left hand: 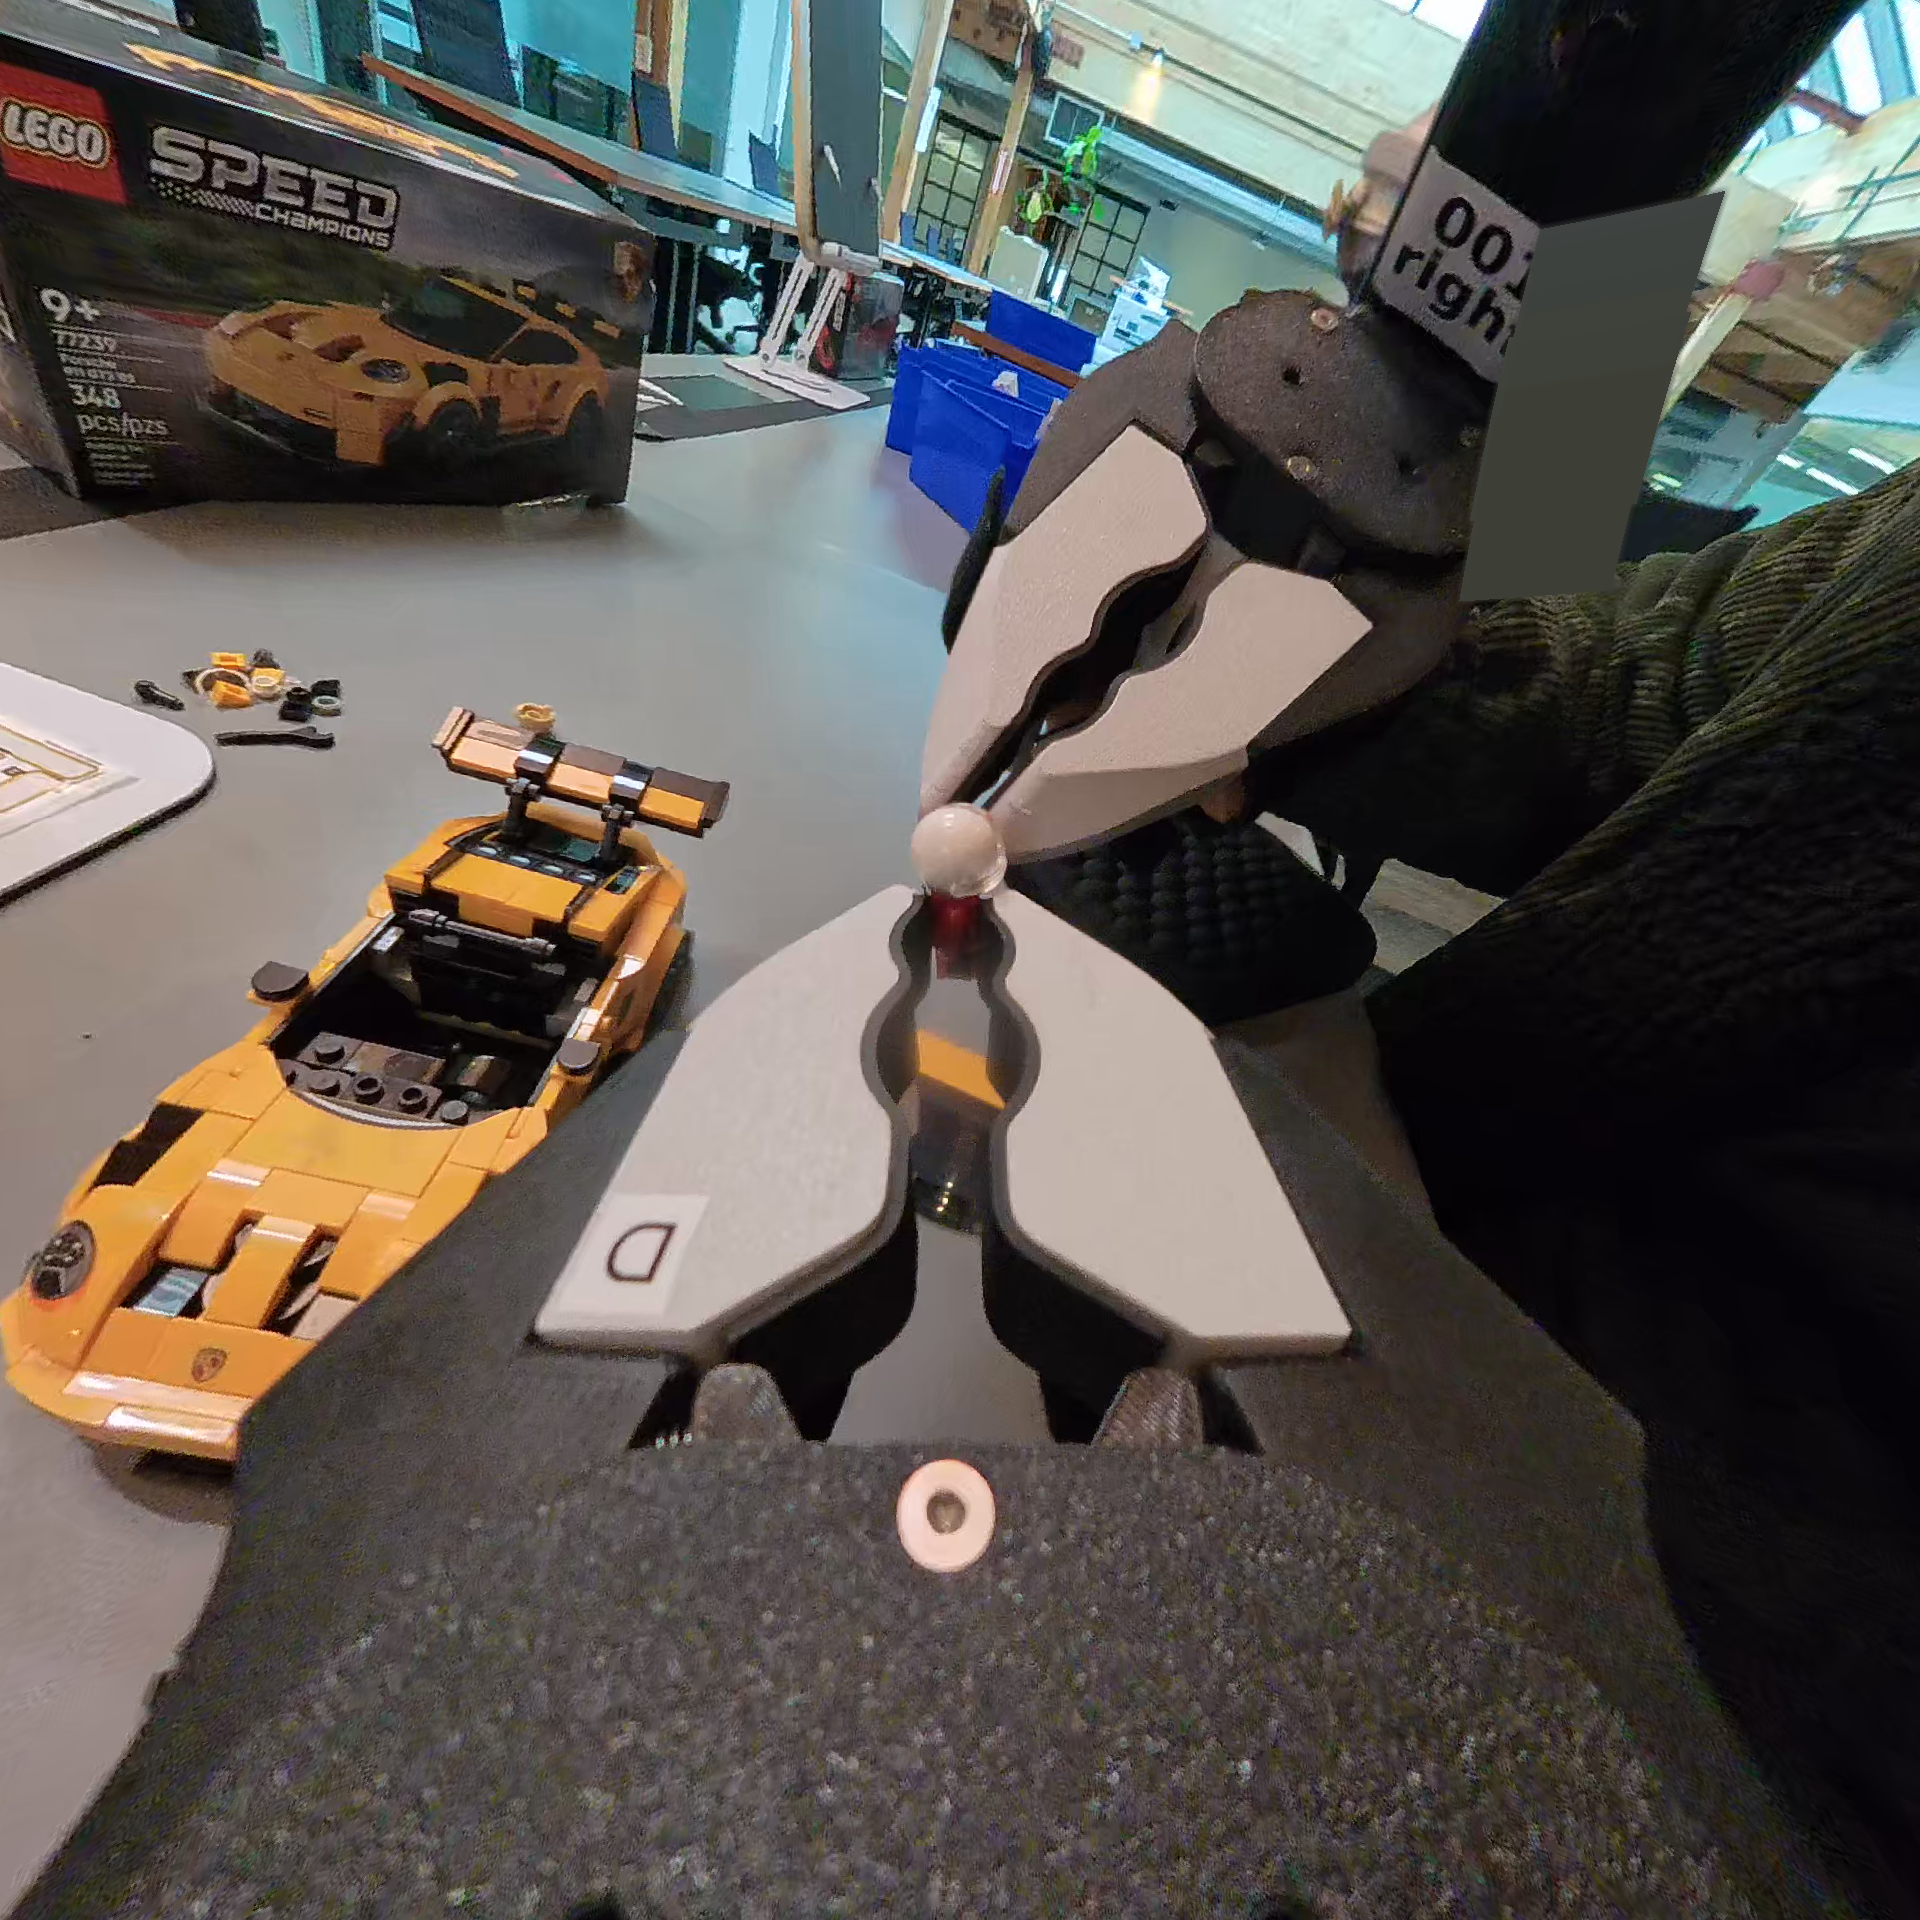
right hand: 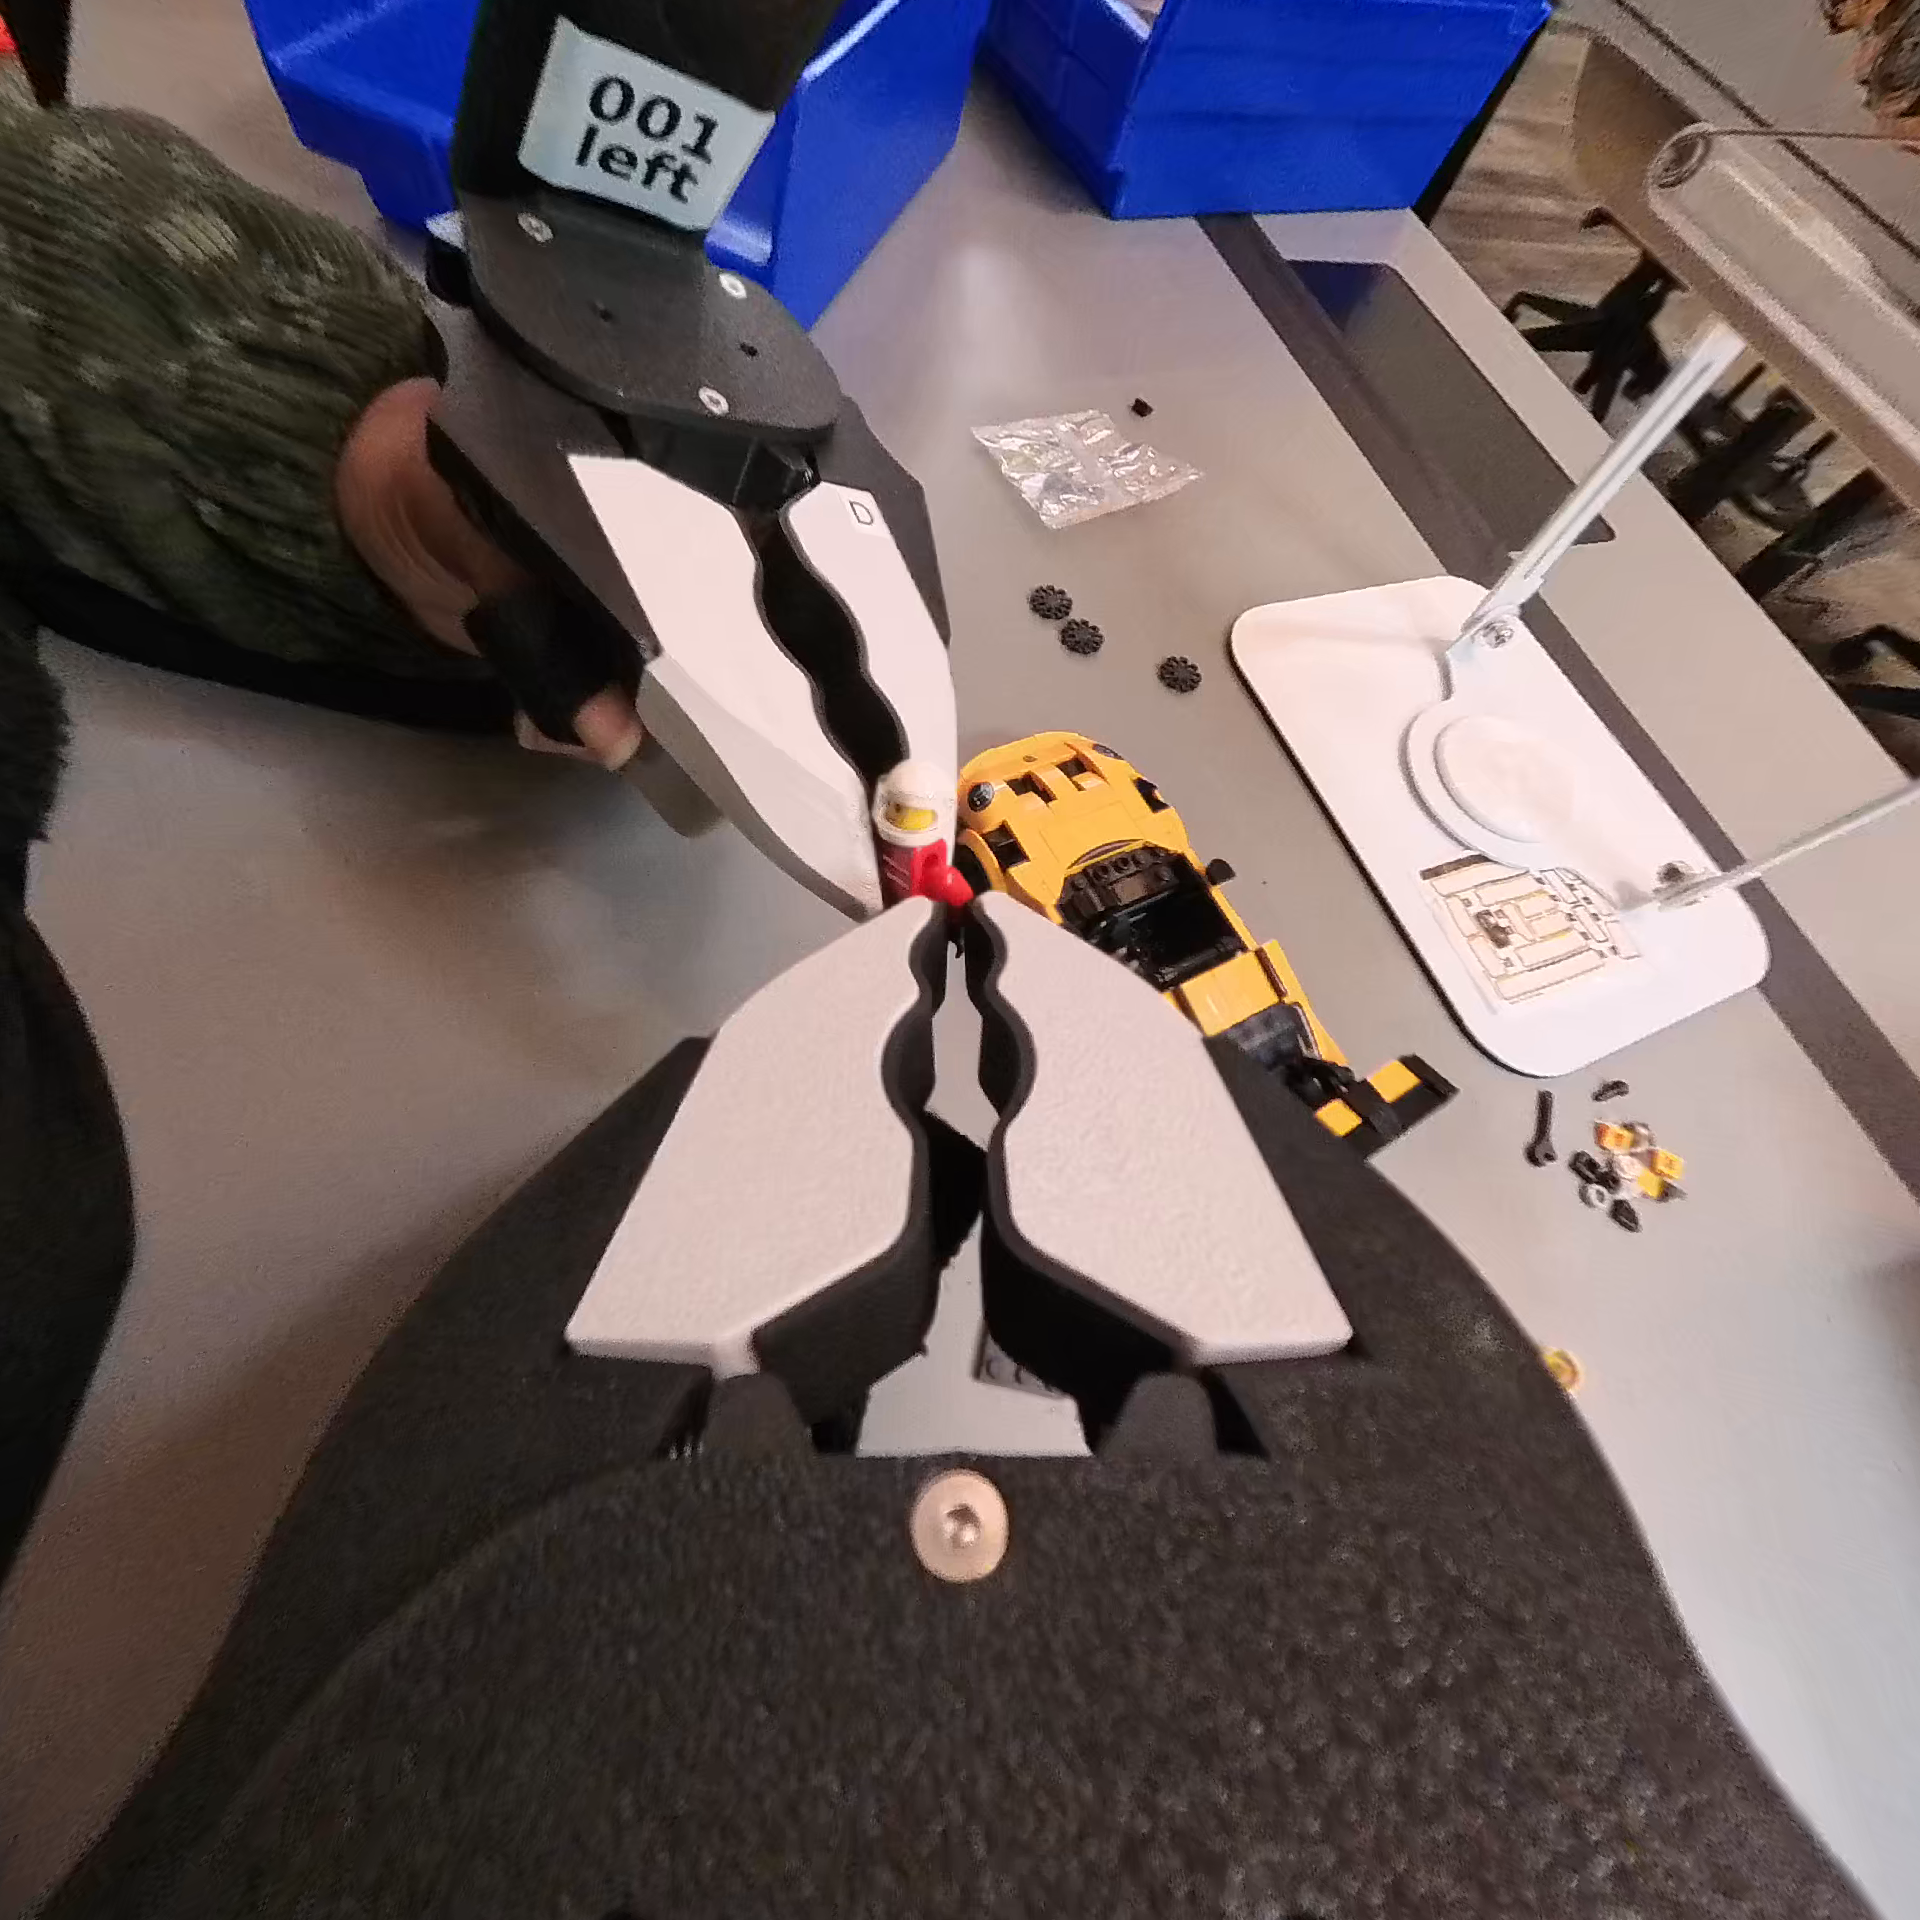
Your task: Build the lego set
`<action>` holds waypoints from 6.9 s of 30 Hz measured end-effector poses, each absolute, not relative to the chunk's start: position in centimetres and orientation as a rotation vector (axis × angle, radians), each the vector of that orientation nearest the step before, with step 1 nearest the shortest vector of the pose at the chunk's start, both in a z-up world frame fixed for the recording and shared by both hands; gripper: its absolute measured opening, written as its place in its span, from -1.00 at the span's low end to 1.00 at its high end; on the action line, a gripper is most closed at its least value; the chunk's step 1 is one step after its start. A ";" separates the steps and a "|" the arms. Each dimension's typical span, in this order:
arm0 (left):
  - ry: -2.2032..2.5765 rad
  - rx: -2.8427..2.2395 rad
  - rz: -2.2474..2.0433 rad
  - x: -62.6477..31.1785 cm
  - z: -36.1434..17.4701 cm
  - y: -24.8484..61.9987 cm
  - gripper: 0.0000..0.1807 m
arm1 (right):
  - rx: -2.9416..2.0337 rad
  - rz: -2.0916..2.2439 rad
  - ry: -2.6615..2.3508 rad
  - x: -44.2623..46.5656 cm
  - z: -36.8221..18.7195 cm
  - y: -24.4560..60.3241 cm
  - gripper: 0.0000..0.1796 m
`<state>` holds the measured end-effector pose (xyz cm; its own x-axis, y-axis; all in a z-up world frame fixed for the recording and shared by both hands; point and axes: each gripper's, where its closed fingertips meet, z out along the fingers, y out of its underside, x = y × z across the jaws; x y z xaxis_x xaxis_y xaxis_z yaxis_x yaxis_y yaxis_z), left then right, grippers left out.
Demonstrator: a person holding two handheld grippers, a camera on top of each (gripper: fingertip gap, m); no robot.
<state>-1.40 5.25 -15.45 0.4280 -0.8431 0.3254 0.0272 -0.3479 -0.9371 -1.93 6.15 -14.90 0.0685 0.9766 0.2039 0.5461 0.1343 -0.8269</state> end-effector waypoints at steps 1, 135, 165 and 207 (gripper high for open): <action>0.722 -1.686 -1.071 -1.4 -15.6 5.3 -0.91 | -1.508 0.632 -1.598 -2.0 -15.0 6.2 -0.97; 0.922 -1.942 -0.886 -3.0 -19.6 4.9 -0.91 | -1.550 0.010 -2.023 6.4 -22.5 11.6 -0.87; 0.944 -1.949 -0.912 -2.8 -19.7 4.4 -0.91 | -1.728 0.108 -1.874 6.3 -24.3 12.2 -0.98; 0.999 -1.951 -0.878 -2.0 -20.3 3.8 -0.91 | -1.070 -0.498 -2.137 9.2 -22.0 7.0 -0.83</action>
<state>-1.97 3.78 -20.33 0.4573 -0.8597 0.2278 -0.3370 -0.4045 -0.8502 9.22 7.03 -21.97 -0.4259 0.5454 0.7219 0.8084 0.5877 0.0329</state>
